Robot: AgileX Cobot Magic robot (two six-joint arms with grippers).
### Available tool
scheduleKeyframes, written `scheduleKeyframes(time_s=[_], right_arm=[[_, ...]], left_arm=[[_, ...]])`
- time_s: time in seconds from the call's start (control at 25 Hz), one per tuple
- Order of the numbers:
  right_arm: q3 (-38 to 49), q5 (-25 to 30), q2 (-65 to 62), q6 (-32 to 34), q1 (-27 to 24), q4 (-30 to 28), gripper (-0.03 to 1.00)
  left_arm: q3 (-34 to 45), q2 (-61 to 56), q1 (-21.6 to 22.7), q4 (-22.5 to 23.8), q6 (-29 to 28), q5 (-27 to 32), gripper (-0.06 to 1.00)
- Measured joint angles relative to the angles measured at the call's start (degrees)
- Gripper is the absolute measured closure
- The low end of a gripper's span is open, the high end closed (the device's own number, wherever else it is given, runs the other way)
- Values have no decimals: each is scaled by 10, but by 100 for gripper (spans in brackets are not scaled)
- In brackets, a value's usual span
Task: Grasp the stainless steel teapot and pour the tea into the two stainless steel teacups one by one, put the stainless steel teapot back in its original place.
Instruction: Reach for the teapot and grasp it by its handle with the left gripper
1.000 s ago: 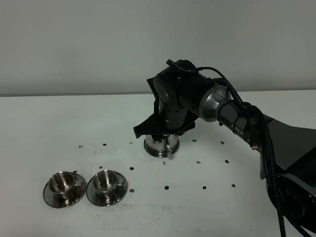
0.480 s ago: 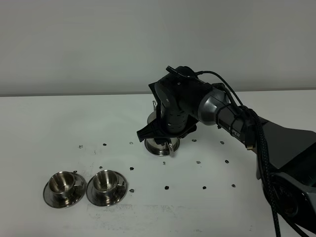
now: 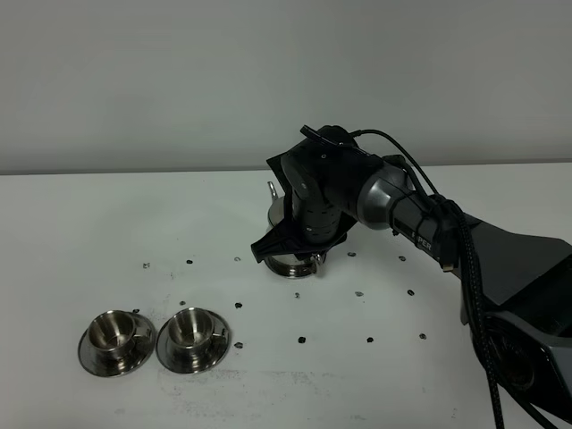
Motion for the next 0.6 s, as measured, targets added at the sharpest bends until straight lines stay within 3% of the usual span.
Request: scheduleKeyframes(time_s=[0.6], right_arm=[[0, 14, -6, -53, 0, -1, 76]], left_arm=[[0, 0, 0, 0, 0, 0, 46]])
